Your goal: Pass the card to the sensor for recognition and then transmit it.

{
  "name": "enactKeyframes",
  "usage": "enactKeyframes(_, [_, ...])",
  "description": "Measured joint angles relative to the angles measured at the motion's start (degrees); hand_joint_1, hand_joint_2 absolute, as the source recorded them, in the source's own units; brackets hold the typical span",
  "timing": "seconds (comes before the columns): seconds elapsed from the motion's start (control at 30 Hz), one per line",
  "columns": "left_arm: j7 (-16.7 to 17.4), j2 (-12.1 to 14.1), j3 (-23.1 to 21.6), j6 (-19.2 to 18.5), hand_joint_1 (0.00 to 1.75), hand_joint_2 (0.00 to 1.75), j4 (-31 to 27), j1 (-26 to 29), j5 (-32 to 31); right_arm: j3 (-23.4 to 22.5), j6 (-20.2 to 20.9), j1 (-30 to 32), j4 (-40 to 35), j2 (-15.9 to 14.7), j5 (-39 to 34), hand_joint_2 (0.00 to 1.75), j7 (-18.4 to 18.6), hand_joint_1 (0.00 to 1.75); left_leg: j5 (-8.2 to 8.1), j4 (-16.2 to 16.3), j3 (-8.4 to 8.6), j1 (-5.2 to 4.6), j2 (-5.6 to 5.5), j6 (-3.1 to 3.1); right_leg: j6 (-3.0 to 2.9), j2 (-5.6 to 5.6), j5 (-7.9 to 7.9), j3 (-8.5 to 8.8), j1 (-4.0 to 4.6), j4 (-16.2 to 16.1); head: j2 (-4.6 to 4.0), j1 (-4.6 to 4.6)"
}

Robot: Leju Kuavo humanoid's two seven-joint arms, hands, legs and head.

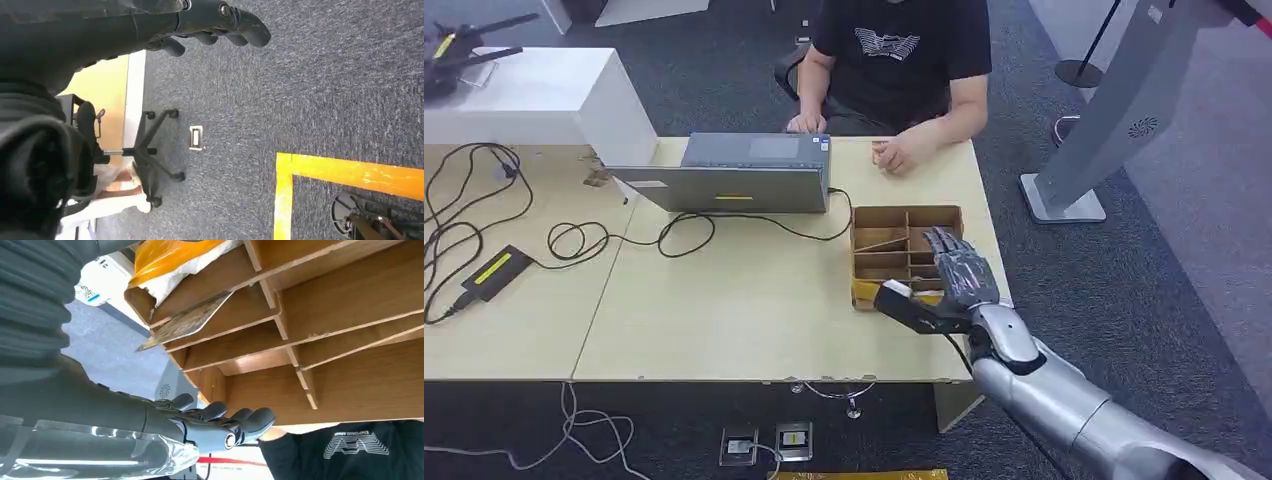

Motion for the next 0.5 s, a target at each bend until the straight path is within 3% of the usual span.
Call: enactKeyframes(0.5, [0.0, 0.02, 0.0, -0.04, 0.0, 0.0, 0.0, 0.01, 0.07, -1.95, -0.13, -0.48, 0.5, -0.68, 1.38, 1.75, 2.89, 0.0, 0.0, 0.0, 0.01, 0.0, 0.0, 0.0, 0.0, 0.01, 0.0, -0.01, 0.0, 0.0, 0.0, 0.0])
